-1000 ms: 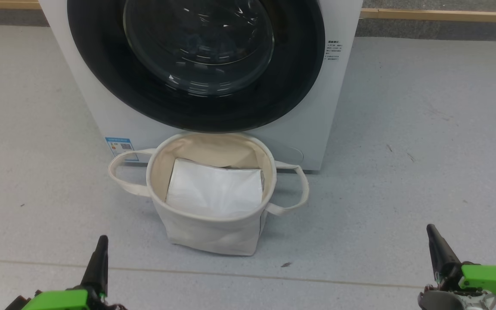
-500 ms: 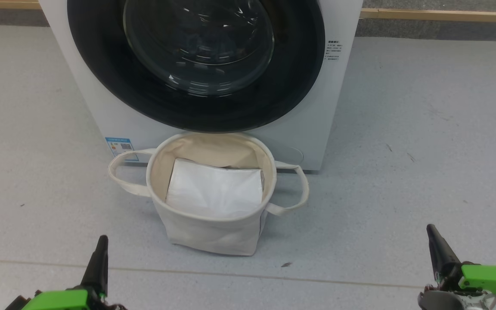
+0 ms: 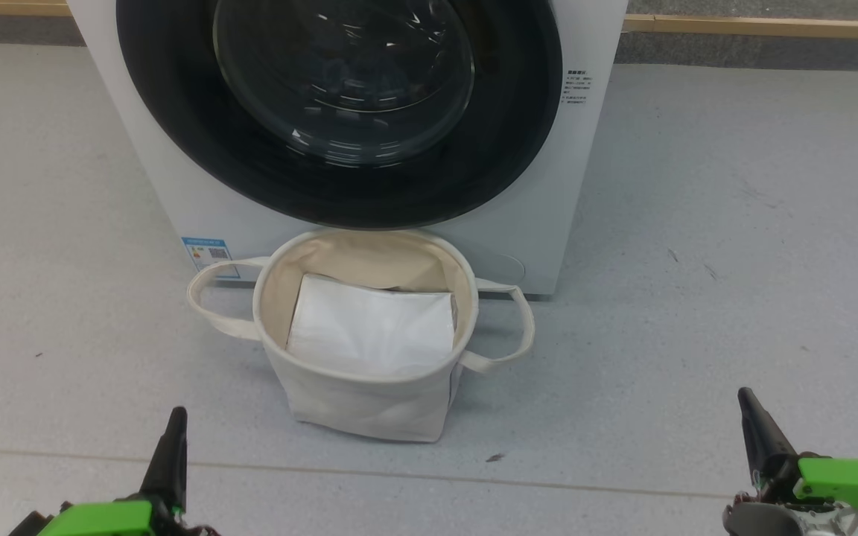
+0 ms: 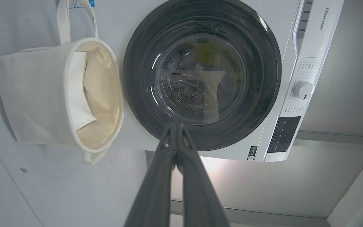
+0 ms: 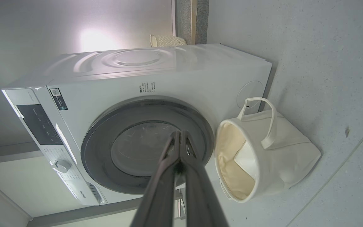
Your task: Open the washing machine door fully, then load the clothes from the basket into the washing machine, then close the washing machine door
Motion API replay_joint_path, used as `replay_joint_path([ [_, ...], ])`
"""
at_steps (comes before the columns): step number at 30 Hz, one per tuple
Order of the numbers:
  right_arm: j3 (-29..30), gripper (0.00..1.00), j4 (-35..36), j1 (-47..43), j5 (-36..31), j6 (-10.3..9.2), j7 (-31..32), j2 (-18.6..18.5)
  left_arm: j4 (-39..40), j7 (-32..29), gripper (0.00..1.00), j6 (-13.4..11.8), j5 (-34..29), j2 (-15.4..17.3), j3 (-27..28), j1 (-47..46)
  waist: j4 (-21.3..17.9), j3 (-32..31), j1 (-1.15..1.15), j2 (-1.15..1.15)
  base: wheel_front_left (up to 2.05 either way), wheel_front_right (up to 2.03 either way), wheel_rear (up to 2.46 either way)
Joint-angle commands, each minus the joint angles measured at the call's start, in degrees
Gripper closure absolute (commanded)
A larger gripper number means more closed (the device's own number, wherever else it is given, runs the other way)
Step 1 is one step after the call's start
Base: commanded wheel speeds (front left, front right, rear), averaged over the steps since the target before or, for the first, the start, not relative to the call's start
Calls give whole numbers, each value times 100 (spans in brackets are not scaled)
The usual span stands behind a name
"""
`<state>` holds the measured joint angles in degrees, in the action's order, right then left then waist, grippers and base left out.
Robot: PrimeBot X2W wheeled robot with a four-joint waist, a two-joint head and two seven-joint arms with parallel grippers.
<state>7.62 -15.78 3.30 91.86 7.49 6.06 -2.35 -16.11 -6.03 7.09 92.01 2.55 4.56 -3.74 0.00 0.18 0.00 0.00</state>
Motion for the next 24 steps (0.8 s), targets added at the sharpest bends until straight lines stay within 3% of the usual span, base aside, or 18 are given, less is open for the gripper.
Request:
replay_joint_path([
  [1, -111, 100, 176, 288, 32, 0, 42, -53, 207, -50, 100, 40, 12, 34, 200, -245, 0, 0, 0, 0, 0, 0, 0],
  [24, -111, 100, 176, 288, 32, 0, 42, -53, 207, -50, 100, 40, 11, 33, 201, -245, 0, 0, 0, 0, 0, 0, 0],
])
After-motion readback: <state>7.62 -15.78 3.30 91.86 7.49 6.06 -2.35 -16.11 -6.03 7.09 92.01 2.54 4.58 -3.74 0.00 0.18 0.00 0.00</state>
